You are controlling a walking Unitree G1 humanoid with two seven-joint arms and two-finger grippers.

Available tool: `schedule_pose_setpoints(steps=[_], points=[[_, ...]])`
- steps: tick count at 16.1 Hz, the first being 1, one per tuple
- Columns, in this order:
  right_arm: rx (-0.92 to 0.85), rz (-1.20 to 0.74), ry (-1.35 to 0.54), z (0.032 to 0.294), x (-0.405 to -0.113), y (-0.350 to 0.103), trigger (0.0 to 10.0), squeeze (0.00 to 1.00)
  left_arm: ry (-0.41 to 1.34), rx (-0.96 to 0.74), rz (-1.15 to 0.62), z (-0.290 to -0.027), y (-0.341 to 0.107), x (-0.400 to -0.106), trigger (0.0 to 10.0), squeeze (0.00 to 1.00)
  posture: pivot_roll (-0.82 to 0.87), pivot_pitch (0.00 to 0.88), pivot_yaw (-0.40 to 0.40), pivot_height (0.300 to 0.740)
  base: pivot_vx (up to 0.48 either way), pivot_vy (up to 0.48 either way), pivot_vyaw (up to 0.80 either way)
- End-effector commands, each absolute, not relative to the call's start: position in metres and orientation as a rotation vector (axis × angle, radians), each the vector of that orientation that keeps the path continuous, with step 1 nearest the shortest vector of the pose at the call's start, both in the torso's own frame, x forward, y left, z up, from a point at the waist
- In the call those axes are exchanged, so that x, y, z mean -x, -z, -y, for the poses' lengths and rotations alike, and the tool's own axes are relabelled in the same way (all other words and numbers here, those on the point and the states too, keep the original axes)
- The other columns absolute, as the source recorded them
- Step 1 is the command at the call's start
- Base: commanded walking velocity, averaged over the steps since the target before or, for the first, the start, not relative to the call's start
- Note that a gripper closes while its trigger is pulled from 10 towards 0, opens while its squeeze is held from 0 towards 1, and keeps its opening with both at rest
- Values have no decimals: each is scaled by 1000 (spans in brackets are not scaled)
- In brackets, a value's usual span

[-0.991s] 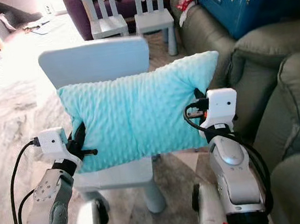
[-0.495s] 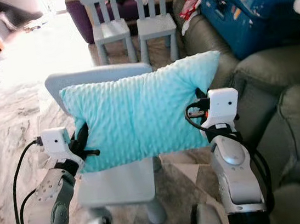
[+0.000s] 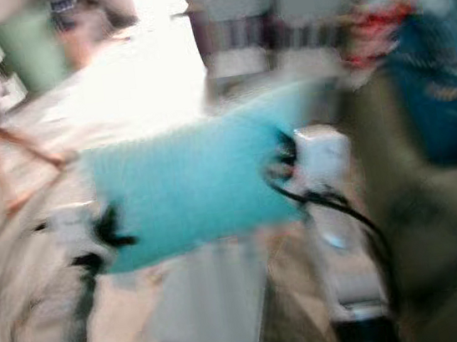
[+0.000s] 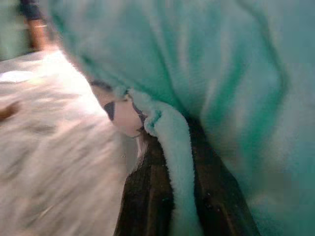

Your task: Move the pillow to the sofa

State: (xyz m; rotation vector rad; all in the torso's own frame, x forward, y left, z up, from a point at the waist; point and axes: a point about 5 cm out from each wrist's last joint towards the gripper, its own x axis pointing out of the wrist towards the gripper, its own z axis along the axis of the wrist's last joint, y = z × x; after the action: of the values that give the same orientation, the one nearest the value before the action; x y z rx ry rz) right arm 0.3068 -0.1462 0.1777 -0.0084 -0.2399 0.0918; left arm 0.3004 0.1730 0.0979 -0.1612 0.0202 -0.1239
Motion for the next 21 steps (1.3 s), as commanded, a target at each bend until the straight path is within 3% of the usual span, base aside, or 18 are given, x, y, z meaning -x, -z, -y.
schedule_pose_setpoints(steps=[1, 11, 15, 16, 17, 21], points=[[18, 202, -17, 167, -303, -168, 0, 0, 205, 165, -11, -149, -101, -303, 10000, 0, -190, 0, 36, 740, 0, 0, 0], [20, 205, -18, 166, -304, -169, 0, 0, 185, 57, -73, -148, -96, -303, 10000, 0, -189, 0, 33, 740, 0, 0, 0], [26, 196, -31, 164, -305, -168, 0, 0, 179, 88, -70, -150, -96, -305, 10000, 0, -191, 0, 32, 740, 0, 0, 0], [37, 184, -27, 164, -305, -167, 7608, 0, 184, 97, -70, -149, -97, -305, 10000, 0, -191, 0, 32, 740, 0, 0, 0], [35, 176, -32, 163, -306, -166, 10000, 0, 191, 103, -73, -147, -97, -304, 10000, 0, -191, 0, 30, 740, 0, 0, 0], [43, 170, -40, 162, -306, -165, 10000, 0, 194, 125, -78, -146, -96, -304, 10000, 0, -188, 0, 26, 740, 0, 0, 0]])
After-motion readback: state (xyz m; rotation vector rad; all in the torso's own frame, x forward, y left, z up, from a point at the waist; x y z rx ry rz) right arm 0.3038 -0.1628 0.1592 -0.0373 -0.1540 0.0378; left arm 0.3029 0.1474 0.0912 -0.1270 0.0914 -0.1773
